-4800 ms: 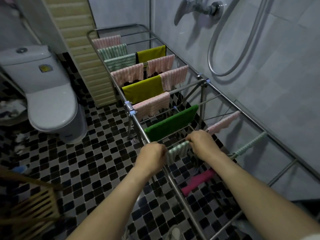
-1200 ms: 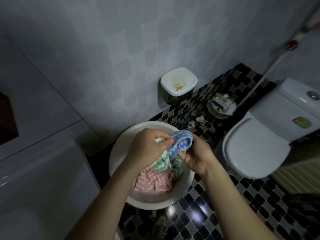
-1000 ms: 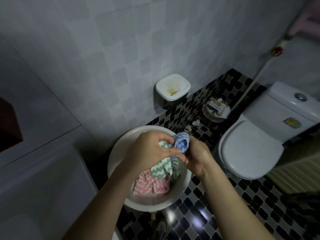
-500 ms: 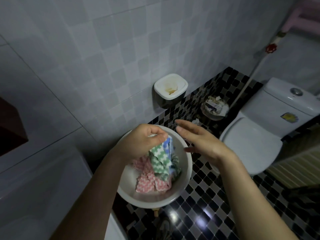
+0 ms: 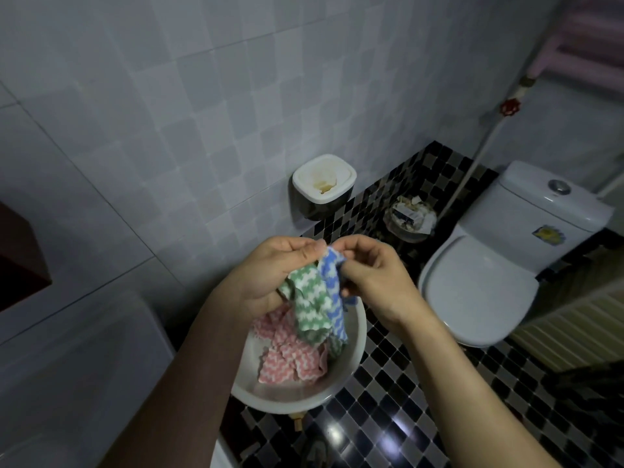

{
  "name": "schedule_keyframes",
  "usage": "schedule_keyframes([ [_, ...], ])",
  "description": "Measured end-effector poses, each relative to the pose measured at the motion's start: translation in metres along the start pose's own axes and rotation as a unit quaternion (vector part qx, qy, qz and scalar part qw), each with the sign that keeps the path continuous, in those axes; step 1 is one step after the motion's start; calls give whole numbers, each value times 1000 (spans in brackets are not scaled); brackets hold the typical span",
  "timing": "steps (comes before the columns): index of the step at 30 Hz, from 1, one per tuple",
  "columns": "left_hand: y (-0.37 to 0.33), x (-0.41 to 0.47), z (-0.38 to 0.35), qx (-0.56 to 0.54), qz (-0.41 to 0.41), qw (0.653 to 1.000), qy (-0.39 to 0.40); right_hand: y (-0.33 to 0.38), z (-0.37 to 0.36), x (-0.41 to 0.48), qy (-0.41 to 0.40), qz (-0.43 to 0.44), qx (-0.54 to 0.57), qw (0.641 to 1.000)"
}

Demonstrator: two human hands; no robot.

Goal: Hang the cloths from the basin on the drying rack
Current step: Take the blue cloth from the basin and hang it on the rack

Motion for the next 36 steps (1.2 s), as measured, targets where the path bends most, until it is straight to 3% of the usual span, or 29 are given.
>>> schedule_keyframes([
  [4,-1,3,-10,-56,-1,998,-30,-6,16,1,-75,-145,199,966],
  [7,-3,5,-22,-38,-17,994,-104,-9,32,-6,-89,-162,114,976],
  [10,3,16,-30,34,-61,981,-181,2,38,-16,-33,-87,49,994],
  [13,10,20,-50,29,-48,979,-194,9,38,-24,21,0,-68,997],
  [16,15,26,-62,62,-18,989,-135,5,46,-29,-35,27,-103,994],
  [19,14,30,-64,141,6,990,8,-1,71,-39,-32,-11,-39,999],
  [23,15,30,-85,290,109,929,205,-6,105,-69,-26,-28,71,997],
  [28,33,39,-130,470,91,850,217,-16,130,-114,-51,-50,144,987],
  [31,39,40,-152,462,85,836,283,-26,155,-149,-103,-63,189,974],
  [33,56,40,-168,402,64,856,320,-33,172,-176,-134,-70,209,966],
  [36,99,31,-206,175,108,937,281,-41,190,-219,-155,-89,227,957],
])
Point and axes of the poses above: each hand's wrist, its own x-axis towards the middle knuckle, its own z-axis out of the back of the hand, y = z × x, the point moved 1 cm from there along x, towards the middle knuckle, and after that the axes turned 15 degrees about -x, right-handed, at the moved point
